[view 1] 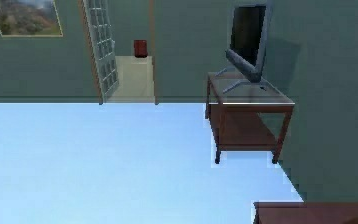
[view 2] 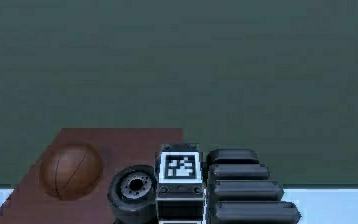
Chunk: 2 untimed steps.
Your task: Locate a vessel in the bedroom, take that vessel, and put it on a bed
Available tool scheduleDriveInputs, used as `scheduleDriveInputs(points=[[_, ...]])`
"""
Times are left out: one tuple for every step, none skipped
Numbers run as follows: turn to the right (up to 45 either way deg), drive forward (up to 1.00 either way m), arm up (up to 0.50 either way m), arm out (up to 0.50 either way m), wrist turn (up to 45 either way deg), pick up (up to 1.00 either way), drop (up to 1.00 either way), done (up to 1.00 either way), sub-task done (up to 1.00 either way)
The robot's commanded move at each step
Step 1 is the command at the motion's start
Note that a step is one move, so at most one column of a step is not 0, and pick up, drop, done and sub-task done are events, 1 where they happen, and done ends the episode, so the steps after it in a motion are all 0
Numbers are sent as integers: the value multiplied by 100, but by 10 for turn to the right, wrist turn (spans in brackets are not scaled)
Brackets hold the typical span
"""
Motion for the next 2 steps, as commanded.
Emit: scheduleDriveInputs(points=[[0, 30, 0, 0, 0, 0, 0, 0, 0], [-450, 0, 0, 0, 0, 0, 0, 0, 0]])
